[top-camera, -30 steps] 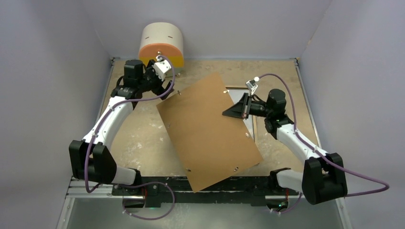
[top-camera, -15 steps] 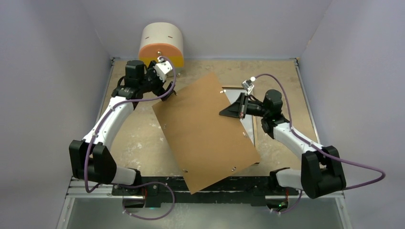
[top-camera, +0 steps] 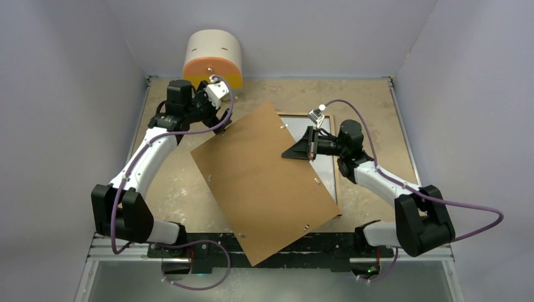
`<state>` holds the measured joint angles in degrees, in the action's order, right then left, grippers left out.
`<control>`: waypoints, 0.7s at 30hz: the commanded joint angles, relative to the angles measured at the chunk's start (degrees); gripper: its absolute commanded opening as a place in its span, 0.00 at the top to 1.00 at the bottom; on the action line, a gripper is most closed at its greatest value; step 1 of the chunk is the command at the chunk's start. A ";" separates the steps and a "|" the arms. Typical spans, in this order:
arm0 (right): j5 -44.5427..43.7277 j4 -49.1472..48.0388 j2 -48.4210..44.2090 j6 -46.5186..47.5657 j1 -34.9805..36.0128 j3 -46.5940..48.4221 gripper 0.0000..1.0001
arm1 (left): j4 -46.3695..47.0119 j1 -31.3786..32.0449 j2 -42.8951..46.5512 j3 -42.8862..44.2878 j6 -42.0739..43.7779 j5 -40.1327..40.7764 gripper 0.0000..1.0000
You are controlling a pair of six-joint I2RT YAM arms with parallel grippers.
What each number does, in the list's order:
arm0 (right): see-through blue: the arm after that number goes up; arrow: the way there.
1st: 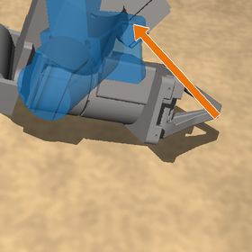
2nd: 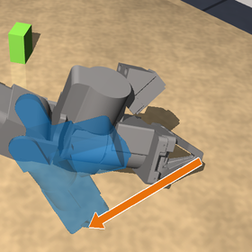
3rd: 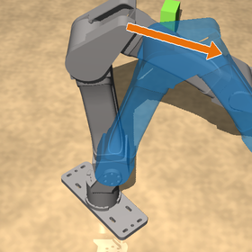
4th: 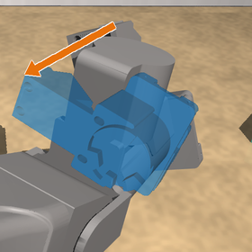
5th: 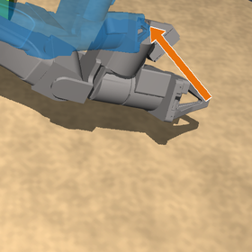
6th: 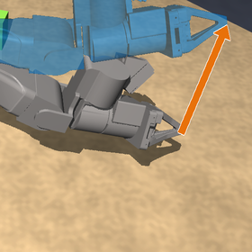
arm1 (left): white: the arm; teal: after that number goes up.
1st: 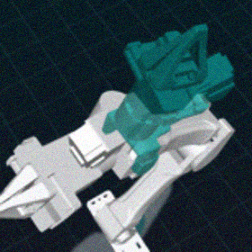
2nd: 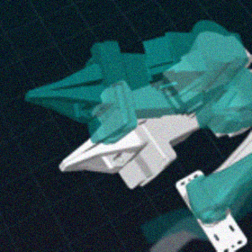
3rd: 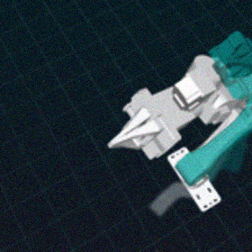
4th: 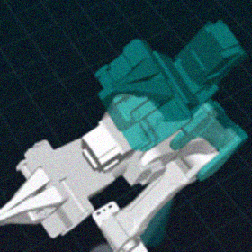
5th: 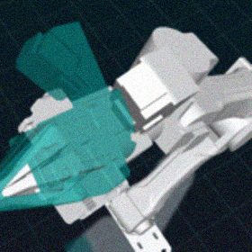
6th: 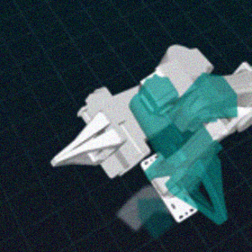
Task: Put the photo into the frame
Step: Turn over the photo frame item at the center of the board.
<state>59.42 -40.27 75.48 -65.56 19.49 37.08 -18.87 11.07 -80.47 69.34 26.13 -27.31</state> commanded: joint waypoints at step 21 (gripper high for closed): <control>-4.60 3.61 4.27 4.59 3.56 3.91 1.00 | 0.52 7.86 -3.97 13.42 -1.89 4.97 0.02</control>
<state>55.59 -36.29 79.22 -61.58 21.67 37.54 -18.74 14.63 -82.41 77.95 23.59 -23.18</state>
